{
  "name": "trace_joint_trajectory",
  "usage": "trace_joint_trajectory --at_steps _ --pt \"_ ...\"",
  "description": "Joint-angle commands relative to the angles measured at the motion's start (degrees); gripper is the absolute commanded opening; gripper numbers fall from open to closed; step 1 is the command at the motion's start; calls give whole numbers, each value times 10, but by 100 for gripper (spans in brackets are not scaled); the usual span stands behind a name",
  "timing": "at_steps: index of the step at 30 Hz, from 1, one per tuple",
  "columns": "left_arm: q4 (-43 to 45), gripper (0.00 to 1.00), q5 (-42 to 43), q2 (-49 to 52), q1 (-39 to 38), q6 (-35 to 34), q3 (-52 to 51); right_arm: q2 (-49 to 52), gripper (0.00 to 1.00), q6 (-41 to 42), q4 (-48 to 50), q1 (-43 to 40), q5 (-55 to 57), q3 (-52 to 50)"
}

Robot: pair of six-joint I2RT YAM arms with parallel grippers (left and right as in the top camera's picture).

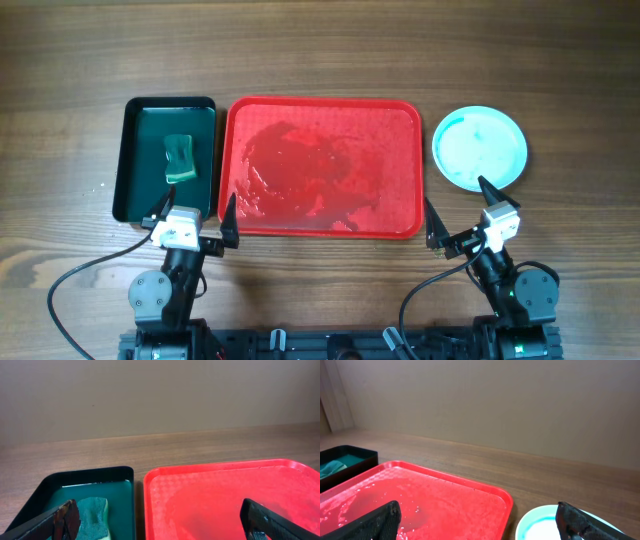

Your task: Clean dirty plates on tray and stack at the side

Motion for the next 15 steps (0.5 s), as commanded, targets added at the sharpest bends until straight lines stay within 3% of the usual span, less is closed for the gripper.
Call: trace_joint_trajectory --at_steps 1,15 --pt "0 100 -3 -5 -3 -8 -4 -5 99 8 1 3 1 -1" --pt "0 100 -3 -5 -3 -8 -4 -5 100 8 1 3 1 -1"
